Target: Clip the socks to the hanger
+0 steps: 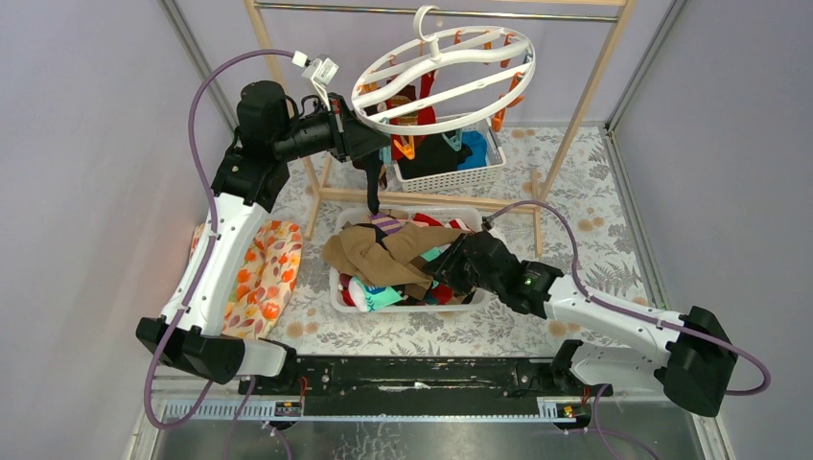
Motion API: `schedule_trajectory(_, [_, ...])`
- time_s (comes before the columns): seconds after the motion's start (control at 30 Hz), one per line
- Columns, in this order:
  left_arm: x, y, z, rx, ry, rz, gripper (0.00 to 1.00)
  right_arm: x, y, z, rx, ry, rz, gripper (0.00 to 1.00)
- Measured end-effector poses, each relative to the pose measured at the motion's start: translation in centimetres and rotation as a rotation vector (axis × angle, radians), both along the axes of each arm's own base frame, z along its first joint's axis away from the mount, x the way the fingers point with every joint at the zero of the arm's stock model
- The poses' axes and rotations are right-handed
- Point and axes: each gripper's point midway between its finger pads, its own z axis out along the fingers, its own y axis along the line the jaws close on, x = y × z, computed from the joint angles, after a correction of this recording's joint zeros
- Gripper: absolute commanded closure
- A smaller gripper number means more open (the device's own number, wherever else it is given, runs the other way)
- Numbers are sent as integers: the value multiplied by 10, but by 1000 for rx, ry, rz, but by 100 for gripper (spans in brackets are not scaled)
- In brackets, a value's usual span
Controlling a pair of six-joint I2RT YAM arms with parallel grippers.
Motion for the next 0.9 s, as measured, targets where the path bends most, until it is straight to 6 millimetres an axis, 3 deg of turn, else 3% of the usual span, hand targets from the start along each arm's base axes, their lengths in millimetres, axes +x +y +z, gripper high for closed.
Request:
schedule_trajectory(0.13, [0,0,0,0,0,0,100,2,2,0,15,2,-10,73])
schedule_trajectory(0.27, [0,0,0,0,0,0,100,6,0,-1,9,-12,-31,99])
schedule_trajectory(0.4, [0,0,0,0,0,0,100,15,-4,5,-14,-85,-41,100])
schedule_trajectory(0.5, [0,0,0,0,-1,0,100,25,-10,20,-56,-197,-31,100])
schedule_trajectory(0.57, [0,0,0,0,-1,0,100,34,-13,45,-74,-308,-18,100])
schedule_trajectory(0.7, [0,0,0,0,0,0,100,46,-25,131,-70,-607,-4,100])
schedule_trajectory(0.83, [0,0,0,0,-1,0,100,41,-48,221,-65,-906,-15,100])
schedule_trajectory(0.9, [0,0,1,0,-1,0,100,36,-58,244,-82,-1005,-10,100])
